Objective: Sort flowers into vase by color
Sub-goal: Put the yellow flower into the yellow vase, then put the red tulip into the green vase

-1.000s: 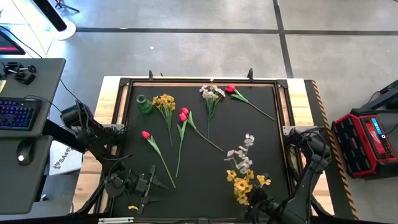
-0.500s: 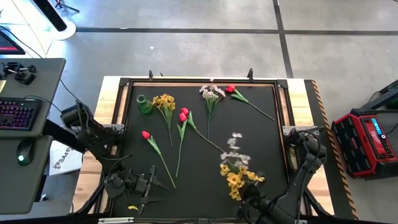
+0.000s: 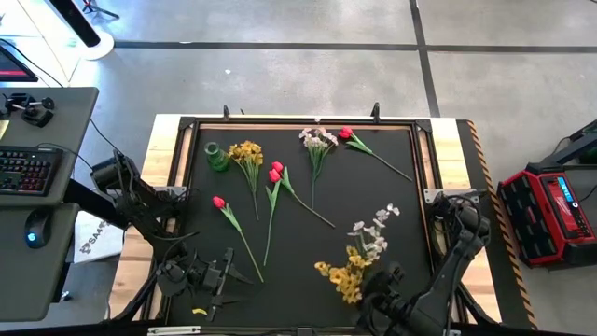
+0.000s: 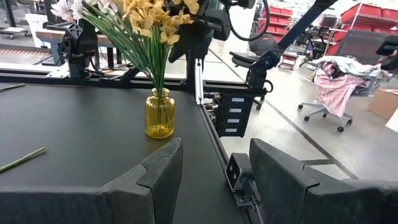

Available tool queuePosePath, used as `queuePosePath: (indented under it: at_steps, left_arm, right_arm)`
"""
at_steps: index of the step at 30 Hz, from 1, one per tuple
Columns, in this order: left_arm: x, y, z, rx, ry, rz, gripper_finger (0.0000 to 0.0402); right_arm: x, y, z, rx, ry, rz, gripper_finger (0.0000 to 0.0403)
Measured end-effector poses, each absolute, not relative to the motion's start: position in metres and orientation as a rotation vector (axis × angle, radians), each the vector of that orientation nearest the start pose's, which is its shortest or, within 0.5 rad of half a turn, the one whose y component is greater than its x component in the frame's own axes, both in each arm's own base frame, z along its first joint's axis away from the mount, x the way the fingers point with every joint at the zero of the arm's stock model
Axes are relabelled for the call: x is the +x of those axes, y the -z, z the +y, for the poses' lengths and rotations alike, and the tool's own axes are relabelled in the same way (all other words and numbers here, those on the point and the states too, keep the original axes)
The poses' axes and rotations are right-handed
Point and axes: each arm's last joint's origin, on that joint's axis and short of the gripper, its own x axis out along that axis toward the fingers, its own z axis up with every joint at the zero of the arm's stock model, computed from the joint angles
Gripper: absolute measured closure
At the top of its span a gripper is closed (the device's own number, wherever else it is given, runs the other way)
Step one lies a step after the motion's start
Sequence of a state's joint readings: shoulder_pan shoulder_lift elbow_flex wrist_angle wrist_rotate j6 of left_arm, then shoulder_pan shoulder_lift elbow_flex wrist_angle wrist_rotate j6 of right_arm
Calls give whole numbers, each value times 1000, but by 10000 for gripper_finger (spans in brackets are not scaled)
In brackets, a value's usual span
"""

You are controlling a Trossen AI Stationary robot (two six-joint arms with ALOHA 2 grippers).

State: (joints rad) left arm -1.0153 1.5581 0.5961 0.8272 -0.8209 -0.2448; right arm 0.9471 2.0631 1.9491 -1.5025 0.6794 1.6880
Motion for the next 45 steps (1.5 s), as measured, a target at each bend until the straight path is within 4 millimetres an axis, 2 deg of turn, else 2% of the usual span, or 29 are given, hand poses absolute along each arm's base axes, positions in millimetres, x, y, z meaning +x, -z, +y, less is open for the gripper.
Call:
queuePosePath:
  at_steps: [9, 14, 19, 22, 27, 30, 33, 38, 41, 45]
  left_arm:
    - [172, -189, -237, -144, 182, 106, 229]
    - [172, -189, -237, -142, 182, 107, 229]
    - [172, -187, -237, -135, 179, 119, 229]
    - [171, -187, -238, -135, 184, 118, 229]
    - [169, -188, -239, -135, 148, 108, 229]
    - [169, -199, -245, -108, 130, 79, 229]
    - [172, -222, -251, -65, 118, 44, 229]
    - [185, -251, -246, 37, -12, 113, 229]
    - [191, -253, -234, 45, -122, 197, 229]
    - [192, -241, -217, -29, -220, 314, 229]
  right_arm:
    - [237, -299, 302, 470, 621, 831, 199]
    - [234, -310, 306, 571, 535, 909, 199]
    - [231, -314, 331, 652, 297, 980, 199]
    - [231, -316, 352, 683, 161, 897, 199]
    - [228, -311, 379, 601, 33, 740, 199]
    - [230, -308, 389, 540, -9, 663, 199]
    - [240, -310, 395, 470, -68, 572, 199]
    - [277, -316, 395, 330, -201, 421, 199]
    - [303, -312, 390, 277, -209, 343, 199]
    - [341, -295, 377, 218, -221, 308, 199]
